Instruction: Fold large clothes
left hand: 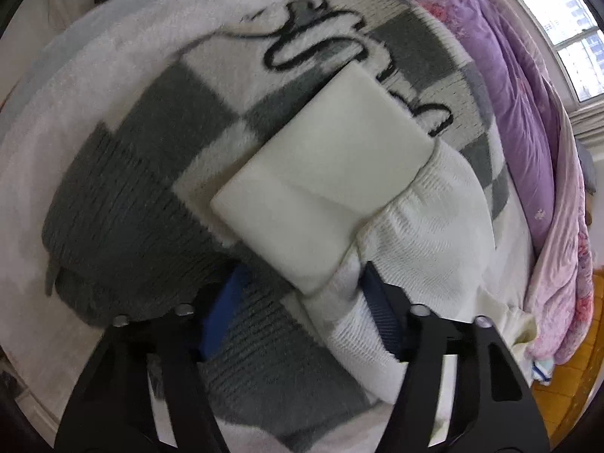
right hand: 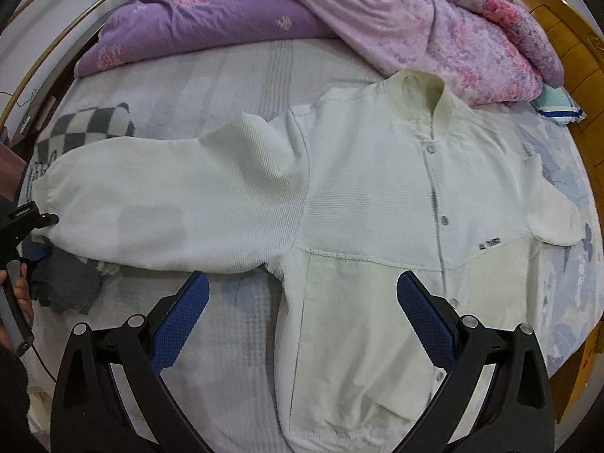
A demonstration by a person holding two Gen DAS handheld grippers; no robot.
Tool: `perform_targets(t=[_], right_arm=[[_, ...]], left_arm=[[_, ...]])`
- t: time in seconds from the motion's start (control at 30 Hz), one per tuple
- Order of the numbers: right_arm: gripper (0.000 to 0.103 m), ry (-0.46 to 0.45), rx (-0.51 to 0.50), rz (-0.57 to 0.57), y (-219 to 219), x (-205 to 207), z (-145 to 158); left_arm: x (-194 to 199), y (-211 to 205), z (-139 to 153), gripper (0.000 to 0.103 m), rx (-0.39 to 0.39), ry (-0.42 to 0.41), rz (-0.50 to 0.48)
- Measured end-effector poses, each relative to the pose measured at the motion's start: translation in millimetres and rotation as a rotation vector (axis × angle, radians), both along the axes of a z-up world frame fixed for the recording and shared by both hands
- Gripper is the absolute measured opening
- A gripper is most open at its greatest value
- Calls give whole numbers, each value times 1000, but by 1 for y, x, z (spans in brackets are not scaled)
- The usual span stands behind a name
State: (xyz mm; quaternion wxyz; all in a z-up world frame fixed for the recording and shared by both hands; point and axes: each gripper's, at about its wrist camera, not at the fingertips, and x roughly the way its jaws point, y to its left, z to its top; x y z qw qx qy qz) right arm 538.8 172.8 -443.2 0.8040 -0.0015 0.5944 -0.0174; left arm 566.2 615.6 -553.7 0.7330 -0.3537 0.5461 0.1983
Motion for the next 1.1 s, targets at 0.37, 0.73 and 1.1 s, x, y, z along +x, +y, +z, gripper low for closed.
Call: perform_targets(t=[0.37, 0.73, 1.1], right_arm=[[6, 154, 221, 56, -7, 43, -108], [5, 178, 421, 152, -36, 48, -126], [7, -28, 445, -68, -301, 14, -59]], left_arm=[[-14, -35, 84, 16, 190, -165, -147], [-6, -172, 184, 16, 375, -334, -249], [47, -483, 191, 16, 285, -429, -547]])
